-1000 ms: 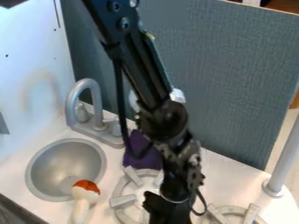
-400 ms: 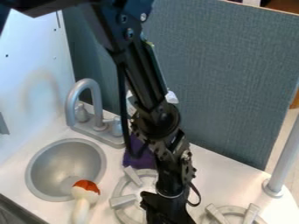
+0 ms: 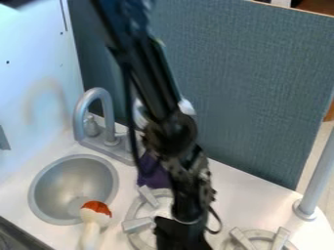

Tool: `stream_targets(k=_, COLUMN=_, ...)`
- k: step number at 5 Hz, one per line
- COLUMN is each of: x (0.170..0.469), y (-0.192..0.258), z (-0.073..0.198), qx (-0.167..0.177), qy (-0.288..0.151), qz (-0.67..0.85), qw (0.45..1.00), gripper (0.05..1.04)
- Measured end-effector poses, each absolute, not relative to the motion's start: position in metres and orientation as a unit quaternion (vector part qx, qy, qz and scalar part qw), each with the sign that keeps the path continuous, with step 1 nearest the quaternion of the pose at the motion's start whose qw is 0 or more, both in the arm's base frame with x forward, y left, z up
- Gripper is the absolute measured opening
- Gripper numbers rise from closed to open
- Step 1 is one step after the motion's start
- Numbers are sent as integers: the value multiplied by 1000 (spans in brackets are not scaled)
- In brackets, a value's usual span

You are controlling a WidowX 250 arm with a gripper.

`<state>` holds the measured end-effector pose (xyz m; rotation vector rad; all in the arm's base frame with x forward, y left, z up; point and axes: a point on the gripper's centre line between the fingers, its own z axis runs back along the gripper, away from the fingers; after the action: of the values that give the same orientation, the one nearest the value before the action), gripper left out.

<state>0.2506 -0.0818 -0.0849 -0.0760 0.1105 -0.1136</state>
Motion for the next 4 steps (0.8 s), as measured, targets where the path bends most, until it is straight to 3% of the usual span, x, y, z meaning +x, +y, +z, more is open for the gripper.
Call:
stream_targets(k=1, x=254, y=-74, z=-36, qx=-71, qy=-4, qz=-34, qw=997, gripper=991)
stream_targets(k=2, x=248, y=-40, z=-6, qx=-64, qy=-37, qz=16, qw=997, gripper=991)
stream_targets(k=3, x=246, y=0, z=-9, qx=16, qy=-6, qz=82, qw=996, gripper=995)
stream_targets(k=4, x=244, y=52, z=-14, qx=56, qy=11, qz=133, qw=989, gripper=996)
